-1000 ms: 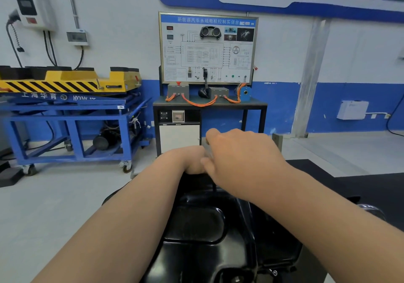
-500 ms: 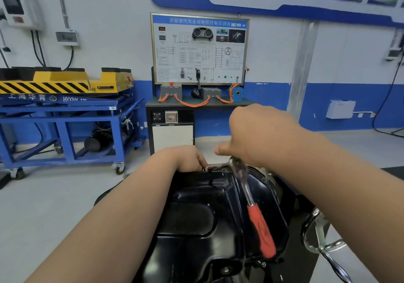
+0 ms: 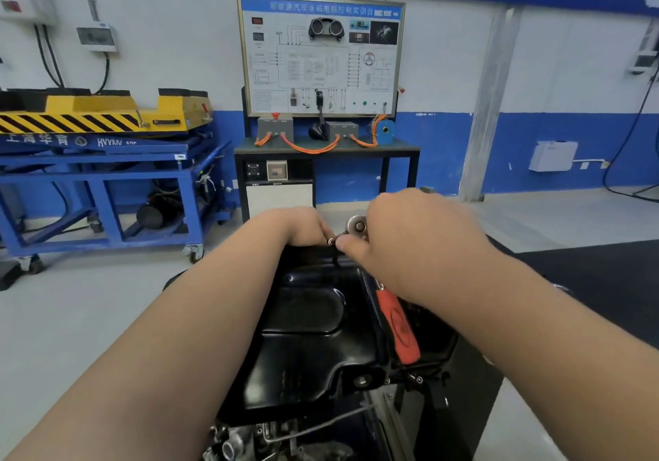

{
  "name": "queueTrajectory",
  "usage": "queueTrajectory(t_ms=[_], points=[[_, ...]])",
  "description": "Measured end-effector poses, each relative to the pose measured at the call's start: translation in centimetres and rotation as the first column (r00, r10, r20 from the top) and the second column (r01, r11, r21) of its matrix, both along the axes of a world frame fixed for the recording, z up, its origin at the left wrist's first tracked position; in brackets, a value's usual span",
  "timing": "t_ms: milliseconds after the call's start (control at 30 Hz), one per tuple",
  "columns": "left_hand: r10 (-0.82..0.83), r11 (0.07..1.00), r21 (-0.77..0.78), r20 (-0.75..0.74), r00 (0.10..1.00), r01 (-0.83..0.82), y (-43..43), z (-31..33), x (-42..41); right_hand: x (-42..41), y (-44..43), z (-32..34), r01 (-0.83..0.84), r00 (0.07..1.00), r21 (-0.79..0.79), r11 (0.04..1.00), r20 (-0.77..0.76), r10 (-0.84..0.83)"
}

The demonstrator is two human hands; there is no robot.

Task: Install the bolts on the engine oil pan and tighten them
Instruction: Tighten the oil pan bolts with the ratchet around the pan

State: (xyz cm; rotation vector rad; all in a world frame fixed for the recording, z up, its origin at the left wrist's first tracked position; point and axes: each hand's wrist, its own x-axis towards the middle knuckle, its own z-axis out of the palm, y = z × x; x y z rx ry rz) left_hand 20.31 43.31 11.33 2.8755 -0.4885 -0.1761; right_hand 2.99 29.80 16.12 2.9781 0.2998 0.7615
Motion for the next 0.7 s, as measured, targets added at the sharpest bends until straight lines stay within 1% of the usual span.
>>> queueTrajectory(t_ms=[67,133,167,233,300,333,367,467,533,600,667,700], points=[[-0.020,1.000,0.025,0.014,1.000,0.019,-0.1,0.0,-0.1,0.1,0.2,0.3,-0.005,1.000,-0.102,0.995,0.018,0.007],[-0.052,0.998,0.026,0.008,0.999,0.052,-0.1,-0.1,0.1,0.0,0.5,0.9,-0.032,0.999,-0.224,0.974,-0.003,0.032],[-0.061,0.998,0.014,0.003,0.998,0.061,-0.1,-0.2,0.2,-0.1,0.5,1.3,-0.055,0.998,-0.288,0.956,-0.004,0.057],[-0.090,0.996,0.026,0.004,0.996,0.090,-0.1,-0.1,0.2,0.0,0.2,2.2,-0.147,0.986,-0.414,0.898,0.010,0.166],[-0.109,0.992,0.058,0.018,0.994,0.108,-0.1,-0.1,0.2,0.3,0.1,2.6,-0.174,0.976,-0.484,0.857,0.031,0.216],[-0.105,0.993,0.054,0.018,0.994,0.104,0.0,-0.1,0.2,0.5,0.1,2.5,-0.150,0.979,-0.498,0.854,0.048,0.200],[-0.096,0.995,0.044,0.012,0.995,0.095,0.0,-0.1,0.2,0.8,0.3,2.3,-0.120,0.985,-0.480,0.869,0.055,0.167],[-0.066,0.998,0.022,-0.012,0.998,0.066,0.3,0.0,0.2,1.5,1.5,1.8,-0.008,0.999,-0.319,0.948,0.027,0.017],[-0.080,0.997,0.009,-0.010,0.997,0.080,0.3,0.0,0.2,2.0,2.0,2.1,-0.002,1.000,-0.267,0.964,0.022,0.008],[-0.089,0.996,0.029,0.015,0.996,0.088,0.2,0.0,0.0,2.1,2.1,3.1,-0.055,0.995,-0.321,0.945,0.059,0.078],[-0.086,0.996,0.041,0.021,0.996,0.085,0.1,0.0,0.2,2.3,1.8,4.1,-0.102,0.986,-0.443,0.891,0.076,0.151],[-0.084,0.996,0.040,0.012,0.996,0.083,0.0,-0.1,0.4,2.4,1.5,4.4,-0.114,0.981,-0.469,0.876,0.086,0.173]])
